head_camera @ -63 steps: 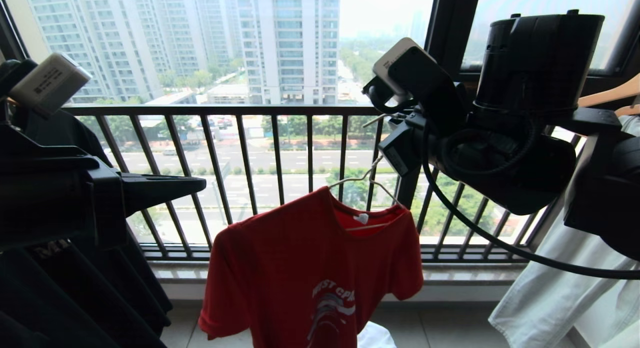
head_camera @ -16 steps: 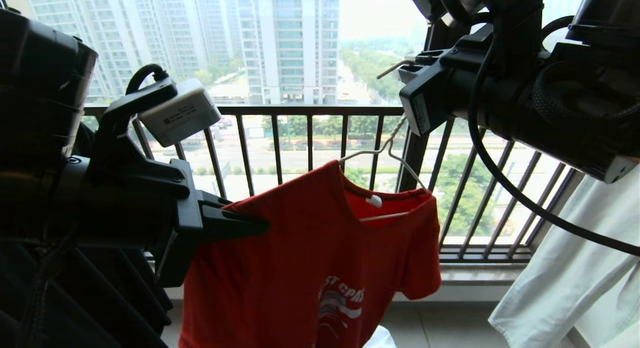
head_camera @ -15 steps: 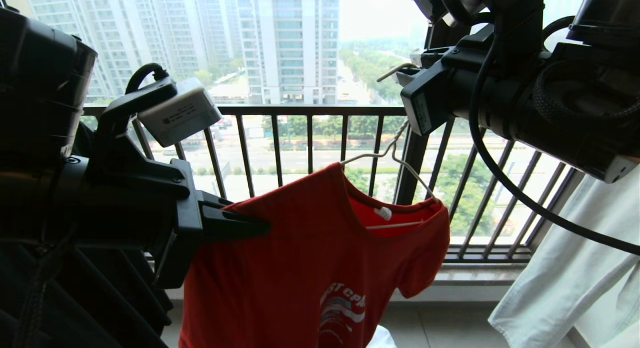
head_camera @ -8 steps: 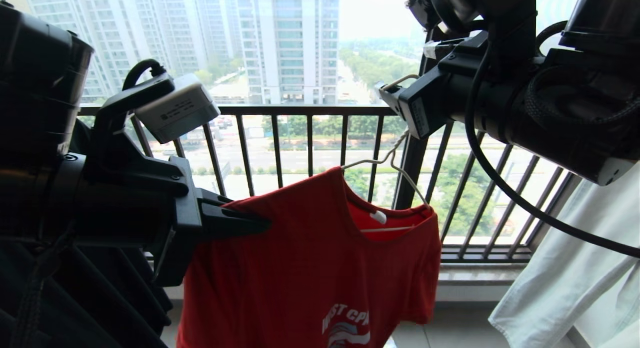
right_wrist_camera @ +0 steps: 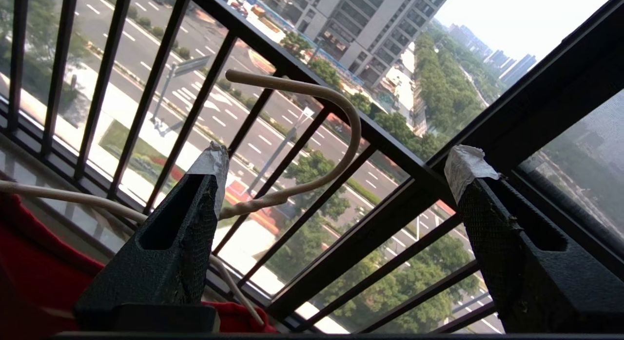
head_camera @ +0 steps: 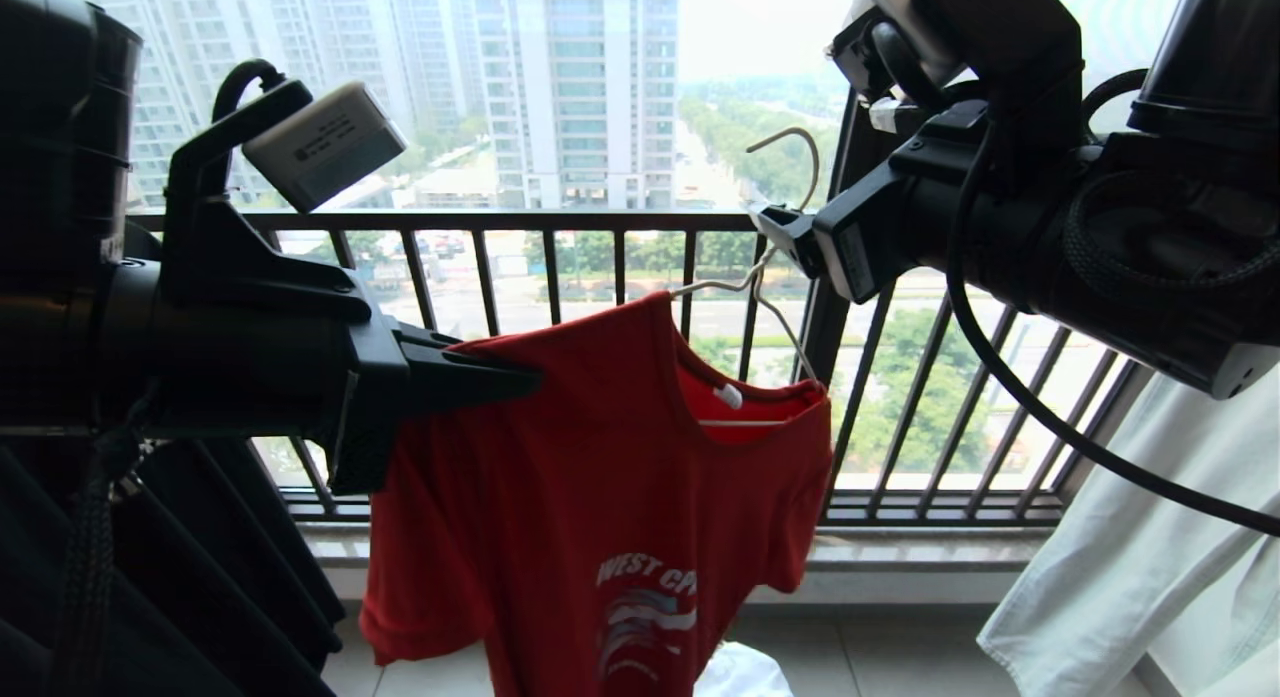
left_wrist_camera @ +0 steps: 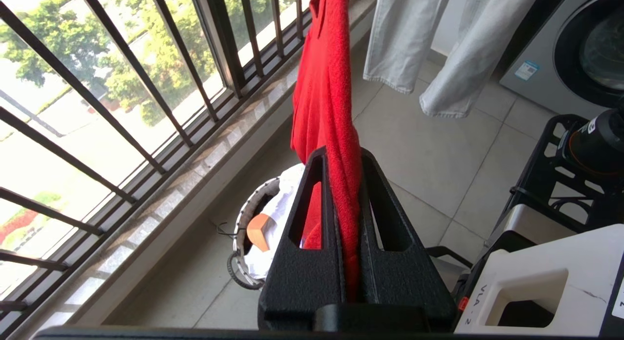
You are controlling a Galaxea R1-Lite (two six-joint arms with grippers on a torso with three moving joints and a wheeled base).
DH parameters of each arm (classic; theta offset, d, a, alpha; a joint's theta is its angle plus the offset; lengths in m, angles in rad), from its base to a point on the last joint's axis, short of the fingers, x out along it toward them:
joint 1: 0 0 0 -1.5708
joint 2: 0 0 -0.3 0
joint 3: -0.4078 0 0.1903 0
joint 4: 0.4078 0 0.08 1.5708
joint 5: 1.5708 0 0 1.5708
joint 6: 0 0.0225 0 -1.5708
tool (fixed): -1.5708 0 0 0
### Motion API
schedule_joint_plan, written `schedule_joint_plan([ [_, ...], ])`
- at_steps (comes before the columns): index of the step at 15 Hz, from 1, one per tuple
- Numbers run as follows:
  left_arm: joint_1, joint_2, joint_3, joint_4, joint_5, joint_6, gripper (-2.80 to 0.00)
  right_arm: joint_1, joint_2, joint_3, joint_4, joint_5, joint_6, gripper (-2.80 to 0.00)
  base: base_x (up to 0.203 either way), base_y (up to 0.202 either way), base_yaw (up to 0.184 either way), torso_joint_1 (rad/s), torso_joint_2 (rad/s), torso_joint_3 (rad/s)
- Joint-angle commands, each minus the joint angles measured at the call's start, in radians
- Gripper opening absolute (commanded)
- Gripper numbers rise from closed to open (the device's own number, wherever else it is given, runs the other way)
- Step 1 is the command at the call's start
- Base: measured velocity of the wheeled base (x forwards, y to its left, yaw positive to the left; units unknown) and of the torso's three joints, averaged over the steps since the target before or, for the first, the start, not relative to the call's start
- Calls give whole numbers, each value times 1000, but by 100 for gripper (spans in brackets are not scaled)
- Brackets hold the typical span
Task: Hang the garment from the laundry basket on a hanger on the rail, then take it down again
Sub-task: Hang the clothes rack on the clothesline
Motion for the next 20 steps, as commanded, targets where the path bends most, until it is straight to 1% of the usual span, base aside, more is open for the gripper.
schedule_joint_plan([
  [1, 14, -12, 0, 0, -2, 1, -280, -20, -15, 8, -2, -1, 0, 0, 0, 0, 0, 0, 0, 0],
  [3, 16, -15, 0, 0, -2, 1, -280, -31, -38, 41, -1, 0, 42, 0, 0, 0, 0, 0, 0, 0],
  [6, 22, -16, 0, 0, -2, 1, -280, -70, -69, 98, -2, 4, 99, 0, 0, 0, 0, 0, 0, 0],
  [7, 24, -16, 0, 0, -2, 1, -280, -81, -75, 112, -1, 10, 115, -280, 0, 0, 0, 0, 0, 0],
  [9, 25, -16, -2, 0, -2, 1, -280, -115, -93, 137, -1, 44, 135, -280, 0, 0, 0, 0, 0, 0],
  [14, 50, -22, -2, 0, -3, 0, -280, -164, -105, 210, -1, 70, 232, -280, 0, 0, 0, 0, 0, 0],
  [17, 54, -24, -3, -3, -3, 0, -280, -193, -104, 218, -1, 96, 253, -280, 0, 0, 0, 0, 0, 0],
  [20, 60, -33, -12, -3, -3, -4, -280, -221, -105, 228, -2, 102, 270, -280, 0, 0, 0, 0, 0, 0],
])
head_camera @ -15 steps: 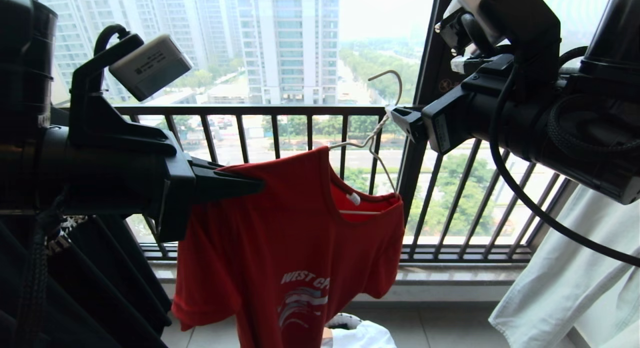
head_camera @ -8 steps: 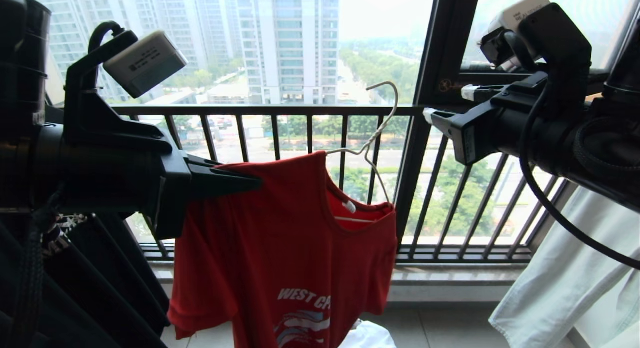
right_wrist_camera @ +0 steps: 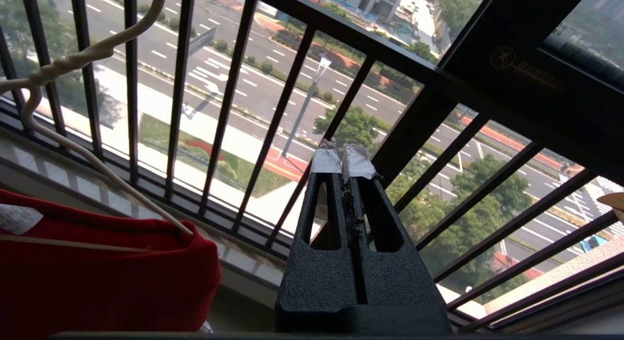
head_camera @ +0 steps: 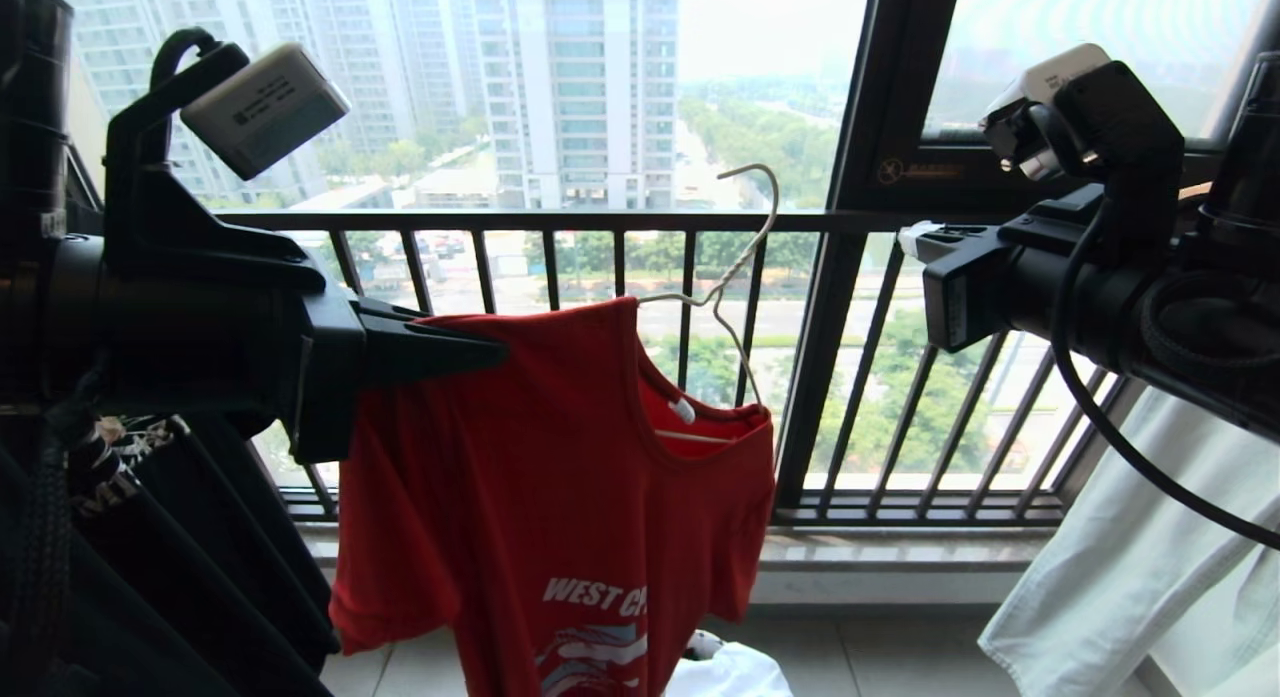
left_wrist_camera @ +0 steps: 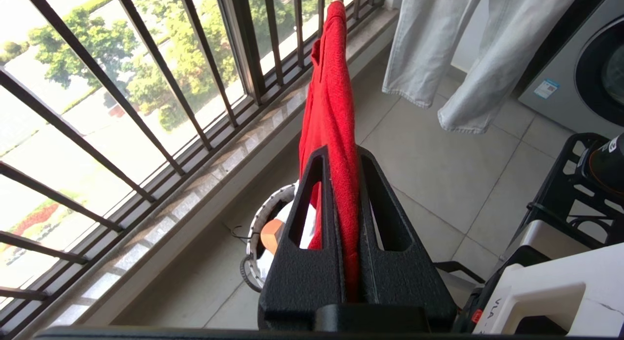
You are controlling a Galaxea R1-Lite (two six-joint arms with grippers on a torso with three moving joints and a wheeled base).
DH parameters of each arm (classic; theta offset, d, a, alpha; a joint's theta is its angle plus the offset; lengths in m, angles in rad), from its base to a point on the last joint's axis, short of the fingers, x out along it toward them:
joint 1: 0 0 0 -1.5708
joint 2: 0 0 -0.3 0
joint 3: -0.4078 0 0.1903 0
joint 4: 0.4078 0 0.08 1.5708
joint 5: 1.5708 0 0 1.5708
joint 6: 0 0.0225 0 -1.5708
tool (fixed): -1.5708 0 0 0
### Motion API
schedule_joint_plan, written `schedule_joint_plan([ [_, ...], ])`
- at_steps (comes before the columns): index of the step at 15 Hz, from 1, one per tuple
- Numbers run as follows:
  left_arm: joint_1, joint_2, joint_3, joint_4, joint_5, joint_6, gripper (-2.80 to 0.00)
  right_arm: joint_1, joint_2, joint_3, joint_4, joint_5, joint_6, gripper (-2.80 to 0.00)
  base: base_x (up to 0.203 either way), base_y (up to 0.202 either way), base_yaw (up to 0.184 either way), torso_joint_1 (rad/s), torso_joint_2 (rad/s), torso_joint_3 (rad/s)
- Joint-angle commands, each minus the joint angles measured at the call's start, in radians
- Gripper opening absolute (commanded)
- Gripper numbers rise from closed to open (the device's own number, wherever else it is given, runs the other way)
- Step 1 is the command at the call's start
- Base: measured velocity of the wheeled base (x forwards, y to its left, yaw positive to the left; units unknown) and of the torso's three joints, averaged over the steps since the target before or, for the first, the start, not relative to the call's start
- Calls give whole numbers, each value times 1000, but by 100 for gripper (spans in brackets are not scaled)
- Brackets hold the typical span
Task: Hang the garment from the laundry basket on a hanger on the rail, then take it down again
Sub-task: Hang the clothes rack on the clothesline
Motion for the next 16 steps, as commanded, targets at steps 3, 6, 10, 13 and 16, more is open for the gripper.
schedule_joint_plan([
  [3, 2, -39, -5, 1, -7, -30, -280, -22, -3, 8, 10, 42, 110, -280, 0, 0, 0, 0, 0, 0],
  [6, 2, -66, -12, 2, -9, -64, -280, -82, 3, 18, 14, 117, 185, -280, 0, 0, 0, 0, 0, 0],
  [10, 2, -96, -13, 1, -7, -72, -280, -234, -16, 20, 136, 410, 359, -280, 0, 0, 0, 0, 0, 0],
  [13, 2, -116, -17, 1, -6, -72, -280, -338, -36, 24, 259, 730, 445, -280, 0, 0, 0, 0, 0, 0],
  [16, 2, -127, -42, 3, -6, -74, -280, -351, -25, 76, 267, 849, 434, -280, 0, 0, 0, 0, 0, 0],
])
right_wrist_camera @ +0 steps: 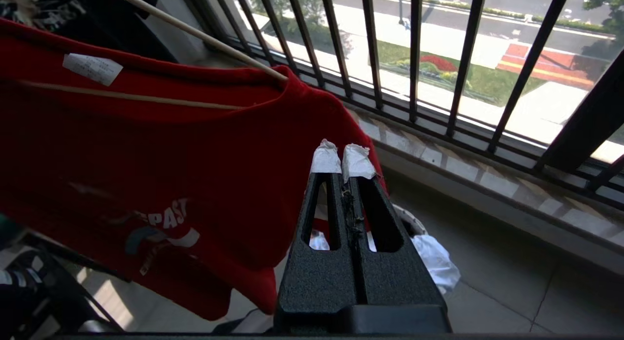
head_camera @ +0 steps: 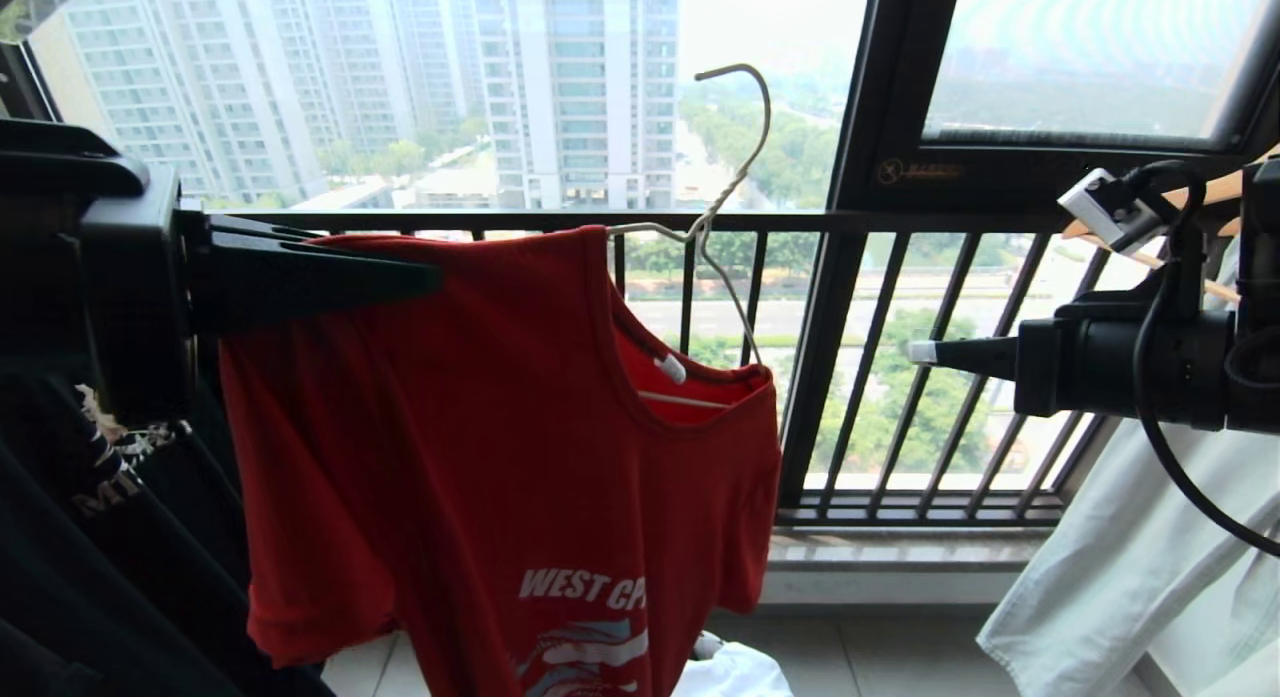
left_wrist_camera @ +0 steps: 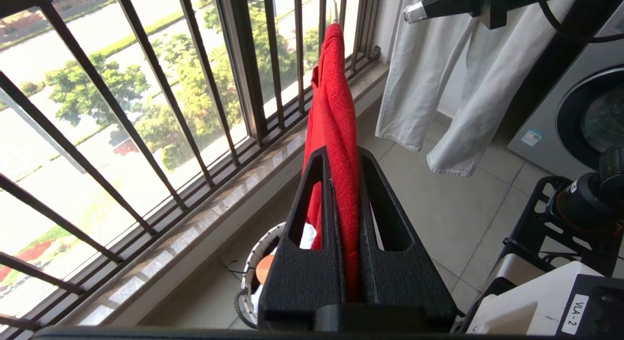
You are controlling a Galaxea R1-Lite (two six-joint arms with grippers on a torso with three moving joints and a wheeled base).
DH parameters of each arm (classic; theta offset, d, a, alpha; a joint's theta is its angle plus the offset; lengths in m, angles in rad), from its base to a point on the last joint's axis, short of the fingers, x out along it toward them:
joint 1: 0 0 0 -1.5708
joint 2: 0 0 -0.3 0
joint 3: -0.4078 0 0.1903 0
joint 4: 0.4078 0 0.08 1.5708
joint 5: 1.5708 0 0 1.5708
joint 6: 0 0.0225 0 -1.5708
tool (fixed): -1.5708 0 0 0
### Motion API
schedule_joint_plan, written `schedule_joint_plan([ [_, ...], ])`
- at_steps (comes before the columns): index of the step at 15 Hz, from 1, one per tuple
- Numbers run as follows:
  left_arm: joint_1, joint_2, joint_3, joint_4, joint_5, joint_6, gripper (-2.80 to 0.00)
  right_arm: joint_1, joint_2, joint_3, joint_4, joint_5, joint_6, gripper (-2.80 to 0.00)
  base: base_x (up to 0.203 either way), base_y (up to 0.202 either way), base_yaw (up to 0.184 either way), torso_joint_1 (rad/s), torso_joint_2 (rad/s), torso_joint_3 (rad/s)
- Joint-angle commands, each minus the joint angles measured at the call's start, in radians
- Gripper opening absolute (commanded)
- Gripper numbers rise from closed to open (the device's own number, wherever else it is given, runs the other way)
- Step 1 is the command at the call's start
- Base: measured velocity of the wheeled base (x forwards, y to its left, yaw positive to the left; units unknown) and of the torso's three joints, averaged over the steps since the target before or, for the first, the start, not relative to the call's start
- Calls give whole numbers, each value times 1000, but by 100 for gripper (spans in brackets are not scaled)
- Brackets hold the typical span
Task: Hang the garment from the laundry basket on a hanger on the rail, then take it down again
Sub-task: Hang the clothes rack on the clothesline
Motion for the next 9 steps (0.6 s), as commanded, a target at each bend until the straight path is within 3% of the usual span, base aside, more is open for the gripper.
schedule_joint_plan([
  [1, 0, -13, -11, 3, -3, 1, -280, -18, 15, 20, -14, 94, -42, 0, 0, 0, 0, 0, 0, 0],
  [4, -2, -28, -11, 4, -6, 1, -280, -51, 57, -17, -15, 225, -130, 0, 0, 0, 0, 0, 0, 0],
  [7, -2, -37, -12, 4, -8, -8, -280, -51, 99, -69, -23, 241, -144, 0, 0, 0, 0, 0, 0, 0],
  [9, -2, -37, -20, 4, -6, -10, -280, -39, 114, -70, -103, 226, -200, 0, 0, 0, 0, 0, 0, 0],
])
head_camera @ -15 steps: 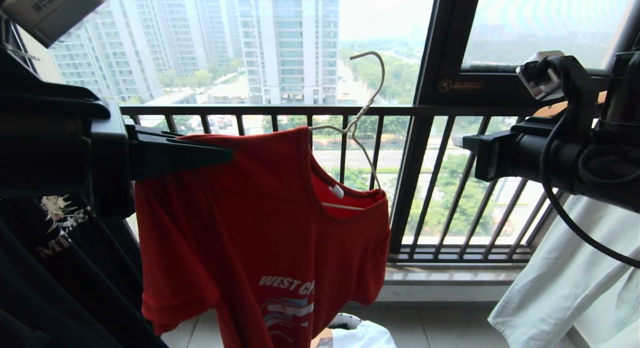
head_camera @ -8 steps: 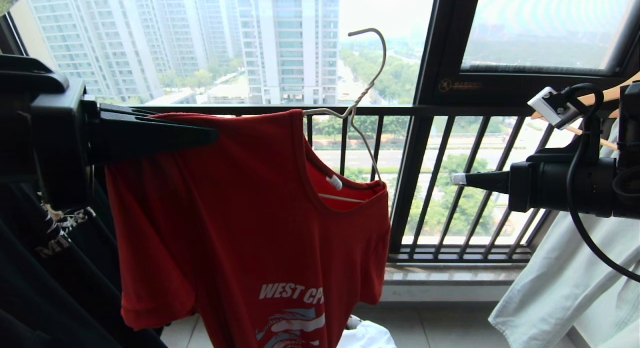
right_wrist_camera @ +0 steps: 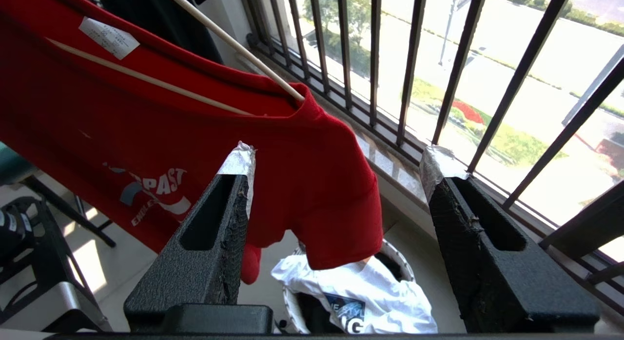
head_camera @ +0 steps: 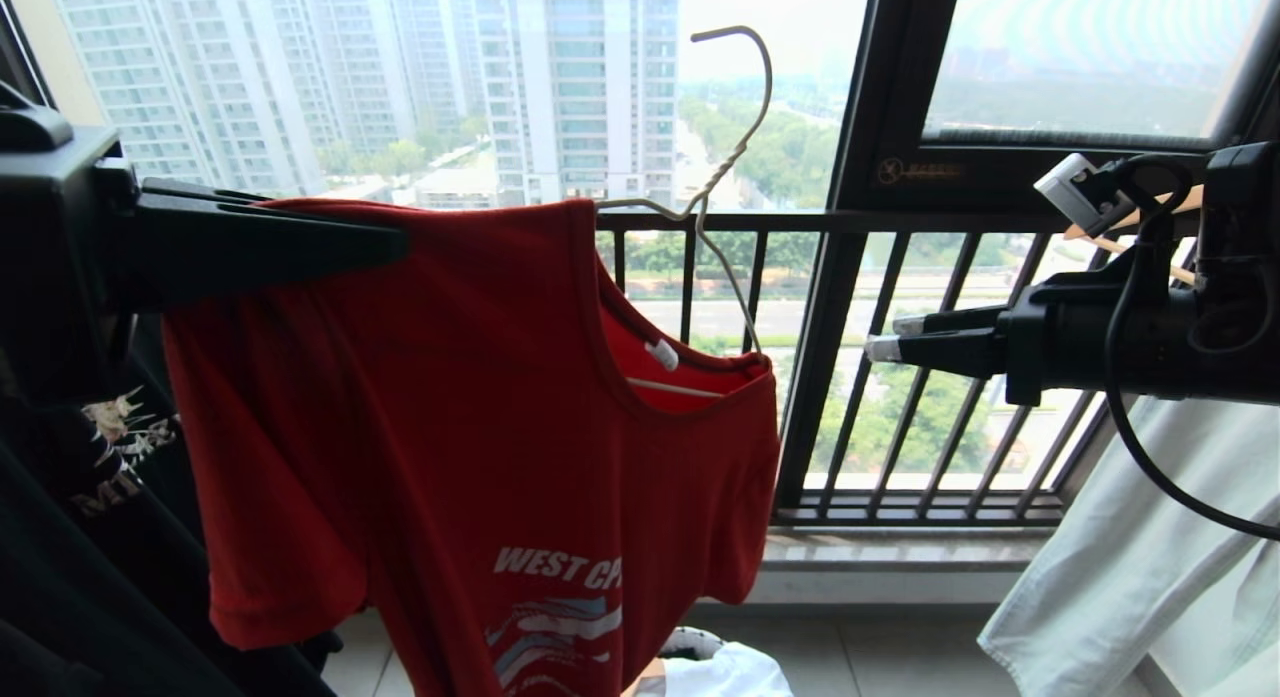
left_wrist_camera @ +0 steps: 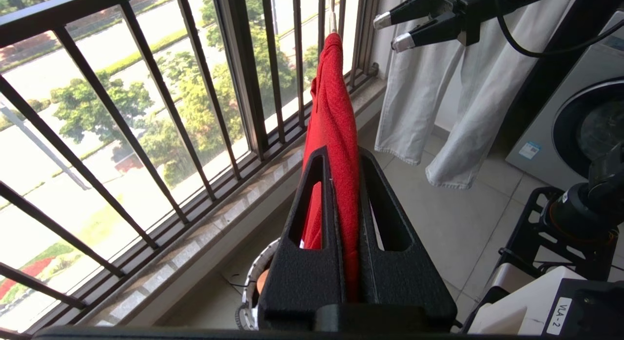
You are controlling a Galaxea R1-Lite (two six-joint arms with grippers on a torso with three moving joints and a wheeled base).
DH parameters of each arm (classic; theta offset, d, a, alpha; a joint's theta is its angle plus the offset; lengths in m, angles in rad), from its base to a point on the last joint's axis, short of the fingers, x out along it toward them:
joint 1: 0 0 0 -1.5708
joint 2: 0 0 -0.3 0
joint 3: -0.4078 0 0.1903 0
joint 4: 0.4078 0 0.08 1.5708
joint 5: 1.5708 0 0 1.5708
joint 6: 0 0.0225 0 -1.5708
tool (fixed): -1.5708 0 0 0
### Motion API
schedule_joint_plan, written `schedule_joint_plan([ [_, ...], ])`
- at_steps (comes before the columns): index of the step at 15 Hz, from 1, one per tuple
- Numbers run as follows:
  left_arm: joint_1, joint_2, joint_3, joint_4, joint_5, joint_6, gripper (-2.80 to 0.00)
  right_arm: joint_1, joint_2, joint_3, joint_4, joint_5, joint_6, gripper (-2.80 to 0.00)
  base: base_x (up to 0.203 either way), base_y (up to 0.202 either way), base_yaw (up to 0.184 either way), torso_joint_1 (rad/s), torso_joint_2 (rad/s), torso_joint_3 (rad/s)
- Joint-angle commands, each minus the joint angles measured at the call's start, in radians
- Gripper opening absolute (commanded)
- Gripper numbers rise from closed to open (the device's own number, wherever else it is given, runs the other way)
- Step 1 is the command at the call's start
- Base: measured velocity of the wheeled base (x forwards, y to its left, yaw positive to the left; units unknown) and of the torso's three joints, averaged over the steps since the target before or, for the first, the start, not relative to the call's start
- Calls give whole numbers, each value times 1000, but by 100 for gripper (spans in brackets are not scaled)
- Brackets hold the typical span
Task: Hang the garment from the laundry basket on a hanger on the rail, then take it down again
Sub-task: Hang the clothes rack on the clothesline
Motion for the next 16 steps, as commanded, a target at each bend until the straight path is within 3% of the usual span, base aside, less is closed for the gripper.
schedule_joint_plan([
  [1, 0, -2, -4, 0, 0, 0, -280, 44, 25, -4, -56, -43, -29, 0, 0, 0, 0, 0, 0, 0],
  [4, 0, -1, -10, 0, -3, -1, -280, 153, 55, -20, -123, -259, -59, 0, 0, 0, 0, 0, 0, 0],
  [8, 0, -2, -20, 0, -3, -1, -280, 272, 96, -41, -215, -479, -121, 0, 0, 0, 0, 0, 0, 0],
  [10, 0, -2, -29, 0, -2, -1, -280, 311, 96, -40, -228, -518, -130, 0, 0, 0, 0, 0, 0, 0],
  [16, 0, -9, -30, 2, -2, -1, -280, 348, 41, 6, -228, -525, -137, 0, 0, 0, 0, 0, 0, 0],
])
